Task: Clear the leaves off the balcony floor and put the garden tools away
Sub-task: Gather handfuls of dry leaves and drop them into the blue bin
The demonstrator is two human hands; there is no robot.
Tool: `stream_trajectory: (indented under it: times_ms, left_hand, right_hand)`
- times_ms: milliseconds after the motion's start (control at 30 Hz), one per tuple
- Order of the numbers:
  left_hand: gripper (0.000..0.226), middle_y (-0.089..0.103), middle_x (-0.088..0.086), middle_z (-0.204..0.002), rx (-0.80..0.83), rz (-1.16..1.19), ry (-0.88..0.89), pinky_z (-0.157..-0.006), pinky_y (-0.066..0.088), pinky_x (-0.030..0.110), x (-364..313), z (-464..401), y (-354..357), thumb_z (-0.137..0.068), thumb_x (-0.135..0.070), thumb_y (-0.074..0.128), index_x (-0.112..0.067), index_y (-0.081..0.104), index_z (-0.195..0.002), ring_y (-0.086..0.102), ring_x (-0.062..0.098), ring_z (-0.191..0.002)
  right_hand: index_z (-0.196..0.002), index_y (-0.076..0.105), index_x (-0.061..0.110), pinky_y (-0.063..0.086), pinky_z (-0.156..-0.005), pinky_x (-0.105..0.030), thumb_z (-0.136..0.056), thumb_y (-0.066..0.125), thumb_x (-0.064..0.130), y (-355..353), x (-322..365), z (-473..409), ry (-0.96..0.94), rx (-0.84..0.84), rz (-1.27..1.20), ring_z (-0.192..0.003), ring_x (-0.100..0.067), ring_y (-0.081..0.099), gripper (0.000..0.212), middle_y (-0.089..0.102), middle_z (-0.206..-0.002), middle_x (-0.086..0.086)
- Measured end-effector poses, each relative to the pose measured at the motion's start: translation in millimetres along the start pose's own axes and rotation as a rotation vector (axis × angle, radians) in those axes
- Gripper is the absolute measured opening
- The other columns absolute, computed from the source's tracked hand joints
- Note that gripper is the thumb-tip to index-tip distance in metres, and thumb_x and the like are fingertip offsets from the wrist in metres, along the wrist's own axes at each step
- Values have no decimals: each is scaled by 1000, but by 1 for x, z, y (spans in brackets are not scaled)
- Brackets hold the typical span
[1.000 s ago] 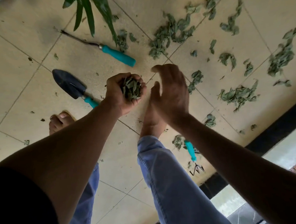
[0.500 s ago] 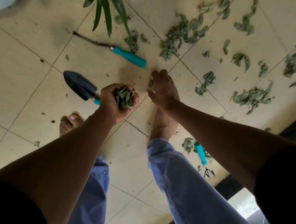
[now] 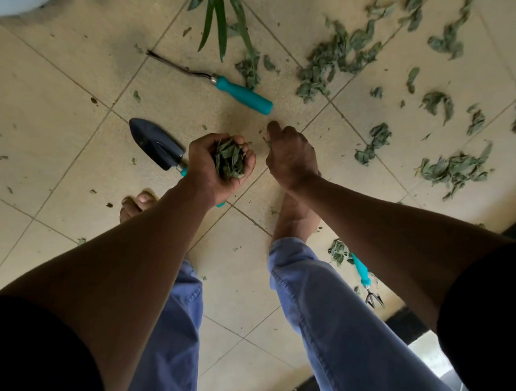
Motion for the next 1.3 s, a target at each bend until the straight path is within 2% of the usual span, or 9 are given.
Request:
stream_trajectory:
  times_ms: [300, 500, 633, 733, 867, 1033, 1133, 1200, 1300]
  left_hand:
    - [29, 59, 8, -76, -28, -83, -6, -69, 58, 29, 0, 6, -2, -94, -20, 48, -5, 64, -76, 61, 23, -70]
    - [41, 65, 6, -72, -66, -127, 17, -67, 55, 27, 6, 11, 11, -98, -19, 43, -7, 69, -69, 65, 19, -66]
    - [47, 63, 4, -61, -23, -215, 22, -51, 48, 19, 12, 13, 29, -99, -21, 41, -12, 65, -60, 61, 16, -54]
    - [48, 50, 2, -52, -3, -254, 34, -48, 40, 21, 14, 8, 36, -99, -21, 40, -15, 55, -54, 48, 15, -51]
    - [55, 59, 1, -59, 70, -217, 34, -53, 49, 20, 17, 3, 48, -100, -22, 36, -15, 64, -54, 59, 15, -60]
    - [33, 66, 6, -78, 23, -61, 13, -78, 54, 30, 11, -8, 49, -93, -24, 47, -8, 68, -72, 67, 21, -73]
    - [22, 61, 9, -81, 31, -41, 16, -81, 52, 30, 2, -16, 52, -83, -23, 55, -6, 66, -74, 62, 25, -76]
    - [22, 62, 10, -82, 44, -41, 22, -79, 54, 30, -7, -20, 52, -83, -24, 55, -6, 66, -76, 62, 25, -77]
    - [25, 62, 10, -84, 54, -41, 27, -77, 56, 31, -20, -25, 44, -89, -25, 52, -7, 65, -79, 62, 25, -78]
  right_hand:
    - [-100, 54, 14, 47, -57, -30, -80, 61, 5, -24, -34, 3, 244, -79, -264, -71, -22, 61, 23, 63, -82, -3]
    - [-93, 57, 9, 49, -55, -13, -81, 71, 4, -78, 14, 24, -37, -191, -577, -61, -3, 61, 20, 62, -71, 5]
    - [-92, 58, 9, 56, -57, -30, -82, 69, 6, -86, 41, 32, -115, -133, -607, -66, -10, 64, 15, 64, -75, 1]
    - [-97, 61, 11, 56, -63, -32, -86, 69, 9, -85, 49, 35, -146, -108, -565, -74, -12, 62, 13, 64, -83, 1]
    - [-104, 65, 9, 55, -66, -27, -93, 67, 14, -101, 40, 35, -143, -184, -514, -80, -13, 61, 13, 66, -91, -3]
    - [-104, 69, 5, 50, -68, -20, -93, 65, 7, -117, 2, 6, -137, -302, -394, -80, -12, 60, 11, 68, -93, -5]
    - [-110, 70, 6, 45, -80, -18, -89, 62, -1, -115, -8, -30, -159, -311, -250, -91, -19, 62, 23, 68, -103, -8]
    - [-123, 67, 7, 50, -93, -27, -85, 64, -1, -111, -1, -61, -237, -243, -132, -111, -26, 61, 39, 66, -122, -12]
    - [-155, 40, 15, 37, -118, -49, -78, 78, 15, -88, 29, -102, -373, 28, 160, -149, -37, 30, 85, 31, -163, -16]
Point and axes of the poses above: each hand's wrist, its own z-axis away from the middle knuckle, its own y-axis out of the palm, x = y × z, the point moved 8 cm from there along -z, towards the middle knuckle
